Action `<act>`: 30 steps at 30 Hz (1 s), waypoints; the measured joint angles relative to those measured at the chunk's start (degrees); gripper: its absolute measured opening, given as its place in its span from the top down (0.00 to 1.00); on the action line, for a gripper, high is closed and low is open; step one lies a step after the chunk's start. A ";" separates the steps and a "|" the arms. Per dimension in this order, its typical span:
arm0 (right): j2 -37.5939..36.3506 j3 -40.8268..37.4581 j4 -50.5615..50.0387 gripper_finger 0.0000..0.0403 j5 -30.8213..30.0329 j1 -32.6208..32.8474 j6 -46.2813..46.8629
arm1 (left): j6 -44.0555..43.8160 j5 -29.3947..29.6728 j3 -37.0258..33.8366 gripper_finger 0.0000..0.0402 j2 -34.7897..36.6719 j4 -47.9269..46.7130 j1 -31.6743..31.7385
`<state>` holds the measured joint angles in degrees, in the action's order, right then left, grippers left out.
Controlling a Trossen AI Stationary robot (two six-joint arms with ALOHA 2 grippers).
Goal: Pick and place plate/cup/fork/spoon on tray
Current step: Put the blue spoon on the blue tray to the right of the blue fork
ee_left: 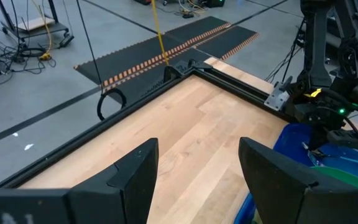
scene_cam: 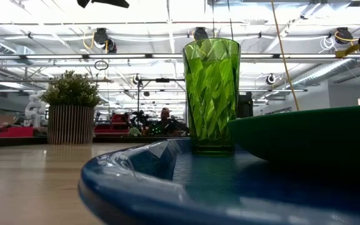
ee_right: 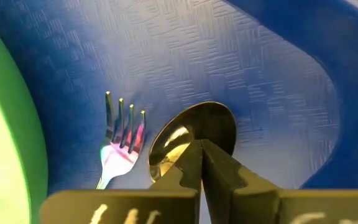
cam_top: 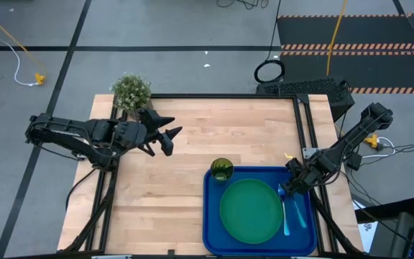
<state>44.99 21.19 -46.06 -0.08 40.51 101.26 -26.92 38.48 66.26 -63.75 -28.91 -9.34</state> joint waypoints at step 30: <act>0.02 0.05 1.29 1.00 -0.11 0.00 1.35 | -0.15 0.02 0.00 0.44 0.00 0.00 0.00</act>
<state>45.01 21.24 -44.77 -0.19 40.51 102.61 -27.07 38.50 66.26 -63.75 -28.91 -9.34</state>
